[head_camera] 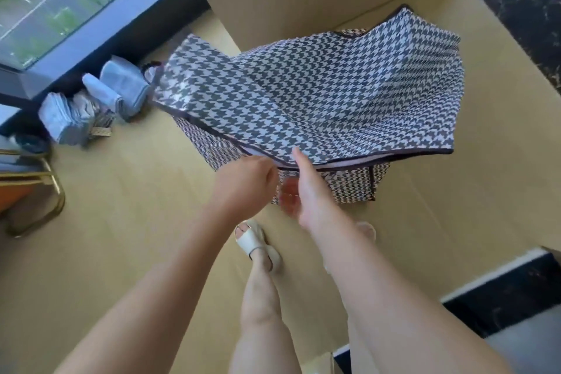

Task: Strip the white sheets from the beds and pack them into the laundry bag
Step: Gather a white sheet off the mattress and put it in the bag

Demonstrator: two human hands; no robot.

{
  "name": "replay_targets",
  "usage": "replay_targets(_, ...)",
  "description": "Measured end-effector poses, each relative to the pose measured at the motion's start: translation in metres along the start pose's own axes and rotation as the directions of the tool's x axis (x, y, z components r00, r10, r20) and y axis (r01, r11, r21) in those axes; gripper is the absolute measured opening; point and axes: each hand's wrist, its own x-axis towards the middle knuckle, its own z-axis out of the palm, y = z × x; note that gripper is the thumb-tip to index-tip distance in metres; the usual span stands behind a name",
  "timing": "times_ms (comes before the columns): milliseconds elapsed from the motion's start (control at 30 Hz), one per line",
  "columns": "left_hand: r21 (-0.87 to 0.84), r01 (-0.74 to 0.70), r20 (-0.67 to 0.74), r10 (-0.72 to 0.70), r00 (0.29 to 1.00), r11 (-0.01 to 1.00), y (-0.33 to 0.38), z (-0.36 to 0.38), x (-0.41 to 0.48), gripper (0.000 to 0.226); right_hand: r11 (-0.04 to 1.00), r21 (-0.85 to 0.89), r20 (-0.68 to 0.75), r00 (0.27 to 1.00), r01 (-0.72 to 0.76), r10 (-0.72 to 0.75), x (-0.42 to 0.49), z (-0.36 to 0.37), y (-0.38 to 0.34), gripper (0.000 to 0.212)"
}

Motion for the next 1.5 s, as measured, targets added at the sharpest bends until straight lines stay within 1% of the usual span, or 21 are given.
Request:
replay_targets(133,0.000,-0.043,-0.059,0.043,0.997,0.999,-0.039,-0.007,-0.002,0.032,0.993,0.053,-0.053,0.993,0.108,-0.105,0.011,0.056,0.003,0.018)
replay_targets(233,0.014,0.002,-0.154,0.000,0.988,1.000,-0.089,-0.024,0.015,0.031,0.940,0.218,-0.185,0.957,0.263,-0.225,0.010,0.058,0.030,0.019)
replay_targets(333,0.034,0.052,-0.169,-0.046,0.985,0.998,-0.141,-0.036,0.028,0.037,0.845,0.425,-0.342,0.922,0.325,-0.183,0.008,0.046,0.058,0.021)
replay_targets(400,0.061,-0.030,-0.143,0.039,0.989,0.998,-0.158,-0.035,0.027,0.041,0.796,0.509,-0.361,0.921,0.328,-0.148,0.009,0.054,0.070,0.025)
replay_targets(567,-0.005,-0.136,-0.135,0.134,0.982,0.991,-0.174,-0.031,0.006,0.040,0.954,0.256,-0.134,0.983,0.155,-0.124,-0.005,0.136,0.066,0.053)
replay_targets(633,-0.022,-0.136,-0.136,0.132,0.982,0.990,-0.185,-0.032,0.003,0.037,0.975,0.192,-0.058,0.993,0.117,-0.107,0.000,0.164,0.059,0.052)
replay_targets(700,-0.018,-0.159,-0.130,0.156,0.979,0.987,-0.191,-0.033,0.001,0.034,0.962,0.247,-0.019,0.993,0.117,-0.116,0.010,0.186,0.054,0.041)
replay_targets(767,-0.015,-0.174,-0.141,0.170,0.975,0.985,-0.198,-0.034,0.003,0.029,0.940,0.301,-0.066,0.987,0.161,-0.148,0.018,0.198,0.055,0.030)
replay_targets(900,0.004,-0.044,-0.171,0.044,0.984,0.999,-0.221,-0.041,0.014,0.029,0.910,0.301,-0.220,0.949,0.286,-0.226,0.016,0.196,0.083,0.028)
replay_targets(1000,-0.032,-0.069,-0.132,0.064,0.989,0.997,-0.212,-0.037,0.009,0.028,0.893,0.359,-0.254,0.949,0.272,-0.187,0.008,0.187,0.100,0.031)
replay_targets(1033,-0.076,-0.082,-0.142,0.070,0.987,0.994,-0.208,-0.033,0.005,0.028,0.921,0.300,-0.230,0.956,0.248,-0.182,0.002,0.188,0.100,0.036)
replay_targets(1100,-0.149,-0.073,-0.195,0.044,0.980,0.986,-0.210,-0.024,-0.002,0.030,0.968,-0.041,-0.111,0.961,0.249,-0.252,-0.014,0.195,0.094,0.046)
replay_targets(1133,-0.192,-0.065,-0.236,0.018,0.972,0.979,-0.216,-0.020,-0.005,0.033,0.919,-0.249,-0.038,0.945,0.305,-0.324,-0.021,0.200,0.088,0.045)
replay_targets(1167,-0.223,-0.067,-0.287,0.000,0.958,0.972,-0.225,-0.016,-0.007,0.040,0.810,-0.419,0.040,0.900,0.410,-0.435,-0.027,0.206,0.081,0.038)
replay_targets(1200,-0.245,-0.066,-0.321,-0.017,0.947,0.967,-0.234,-0.012,-0.011,0.046,0.625,-0.558,0.126,0.800,0.546,-0.586,-0.026,0.211,0.073,0.027)
replay_targets(1233,-0.263,-0.073,-0.350,-0.025,0.936,0.962,-0.240,-0.009,-0.013,0.051,0.374,-0.675,0.231,0.664,0.636,-0.712,-0.025,0.216,0.063,0.016)
replay_targets(1267,-0.278,-0.079,-0.373,-0.031,0.927,0.957,-0.244,-0.008,-0.015,0.052,0.113,-0.755,0.358,0.550,0.646,-0.755,-0.019,0.220,0.054,0.007)
replay_targets(1300,-0.287,-0.090,-0.386,-0.030,0.922,0.954,-0.247,-0.006,-0.016,0.051,-0.103,-0.783,0.487,0.501,0.614,-0.715,-0.012,0.225,0.046,0.015)
replay_targets(1333,-0.292,-0.091,-0.397,-0.034,0.917,0.952,-0.249,-0.006,-0.018,0.049,-0.236,-0.770,0.588,0.515,0.592,-0.624,-0.002,0.229,0.040,0.023)
replay_targets(1400,-0.334,-0.024,-0.357,-0.103,0.929,0.942,-0.249,-0.008,-0.017,0.044,-0.364,-0.729,0.681,0.565,0.579,-0.466,0.012,0.234,0.034,0.028)
replay_targets(1500,-0.494,0.073,-0.271,-0.233,0.934,0.866,-0.249,-0.004,-0.013,0.037,-0.504,-0.671,0.741,0.507,0.544,-0.440,0.021,0.242,0.029,0.020)
